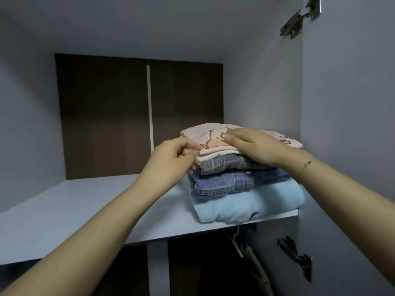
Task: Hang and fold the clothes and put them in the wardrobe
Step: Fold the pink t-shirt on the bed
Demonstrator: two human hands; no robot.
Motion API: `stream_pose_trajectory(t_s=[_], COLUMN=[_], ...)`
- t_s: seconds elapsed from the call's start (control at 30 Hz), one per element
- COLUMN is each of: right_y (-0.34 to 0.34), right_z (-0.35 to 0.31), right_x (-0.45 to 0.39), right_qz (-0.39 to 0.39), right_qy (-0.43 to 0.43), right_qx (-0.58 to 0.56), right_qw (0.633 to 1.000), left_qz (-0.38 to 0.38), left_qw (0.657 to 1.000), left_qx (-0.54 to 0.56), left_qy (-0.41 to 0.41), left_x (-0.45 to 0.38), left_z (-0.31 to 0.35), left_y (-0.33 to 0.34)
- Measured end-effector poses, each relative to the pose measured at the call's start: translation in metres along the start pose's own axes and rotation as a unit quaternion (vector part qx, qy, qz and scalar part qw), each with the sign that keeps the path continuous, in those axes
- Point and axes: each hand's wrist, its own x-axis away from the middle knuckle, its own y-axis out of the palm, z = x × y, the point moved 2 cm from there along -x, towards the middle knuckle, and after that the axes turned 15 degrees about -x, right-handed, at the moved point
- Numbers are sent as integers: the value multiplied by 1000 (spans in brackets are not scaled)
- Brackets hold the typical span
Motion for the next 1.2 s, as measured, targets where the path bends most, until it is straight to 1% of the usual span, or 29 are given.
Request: stream_pose_trajectory(t_s=[0.07,0.13,0.2,0.27,0.37,0.43,0.53,0.6,0.7,0.8,0.9,1.0,1.13,1.2], right_y=[4,17,36,55,79,96,122,140,166,194,217,240,257,262], right_z=[-7,-18,-29,-37,-48,-57,-70,-81,-99,-115,-132,-152,-190,-213], right_x=[18,48,81,113,146,160,174,179,185,192,205,233,277,305], right_qz=[60,129,159,153,138,117,73,52,26,-1,-32,-79,-132,-170], right_qy=[-22,-63,-91,-84,-75,-69,-82,-101,-153,-215,-265,-316,-389,-418], right_qx=[23,57,59,37,29,20,30,27,15,-26,-102,-152,-207,-223], right_qw=[998,988,981,984,987,991,994,993,988,976,958,933,888,864], left_qz=[28,41,44,44,49,56,45,40,43,51,70,75,78,87], left_qw=[998,988,970,949,913,891,868,846,812,777,750,706,640,606], left_qx=[-48,-128,-215,-293,-396,-444,-493,-532,-582,-621,-632,-657,-684,-686], left_qy=[26,70,103,107,85,77,49,26,-22,-91,-180,-255,-342,-393], left_x=[15,40,69,99,140,167,205,231,268,306,350,399,469,506], left_z=[-1,-6,-16,-30,-48,-51,-49,-46,-39,-27,-10,10,50,77], left_y=[-9,-16,-19,-20,-22,-25,-31,-37,-44,-48,-47,-40,-32,-29])
